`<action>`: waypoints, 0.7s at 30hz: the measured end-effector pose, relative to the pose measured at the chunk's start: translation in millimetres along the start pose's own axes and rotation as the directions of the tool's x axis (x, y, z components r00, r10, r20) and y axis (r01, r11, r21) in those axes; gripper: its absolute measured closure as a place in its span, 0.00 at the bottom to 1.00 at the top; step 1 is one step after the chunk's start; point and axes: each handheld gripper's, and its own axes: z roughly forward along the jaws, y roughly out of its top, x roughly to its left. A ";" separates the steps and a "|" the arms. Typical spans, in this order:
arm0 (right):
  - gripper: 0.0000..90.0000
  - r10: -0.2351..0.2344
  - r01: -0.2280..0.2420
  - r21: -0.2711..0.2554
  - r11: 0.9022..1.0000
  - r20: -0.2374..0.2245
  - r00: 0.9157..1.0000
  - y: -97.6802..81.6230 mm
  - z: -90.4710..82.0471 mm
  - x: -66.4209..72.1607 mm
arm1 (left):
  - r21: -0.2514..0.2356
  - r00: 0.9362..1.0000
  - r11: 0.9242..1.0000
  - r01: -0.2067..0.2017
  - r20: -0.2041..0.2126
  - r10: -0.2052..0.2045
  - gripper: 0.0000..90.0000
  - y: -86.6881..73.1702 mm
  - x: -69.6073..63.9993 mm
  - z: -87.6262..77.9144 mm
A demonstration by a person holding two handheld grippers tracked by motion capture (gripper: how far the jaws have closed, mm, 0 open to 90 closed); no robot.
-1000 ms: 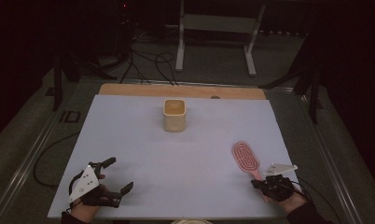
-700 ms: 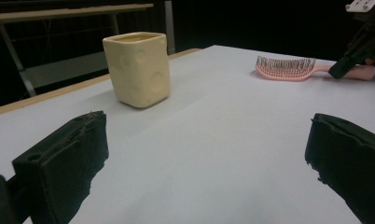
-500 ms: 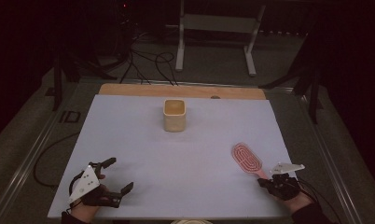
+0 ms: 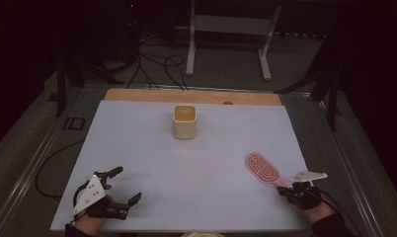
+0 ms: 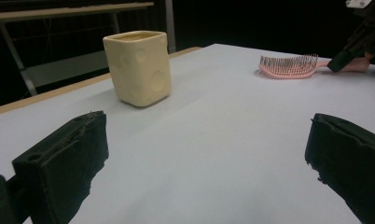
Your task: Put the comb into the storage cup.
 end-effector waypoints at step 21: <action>1.00 -0.064 0.064 -0.003 0.998 0.003 0.998 13.1 -14.8 0.7 | -0.003 1.000 1.000 0.004 0.003 -0.004 0.00 0.0 0.6 0.0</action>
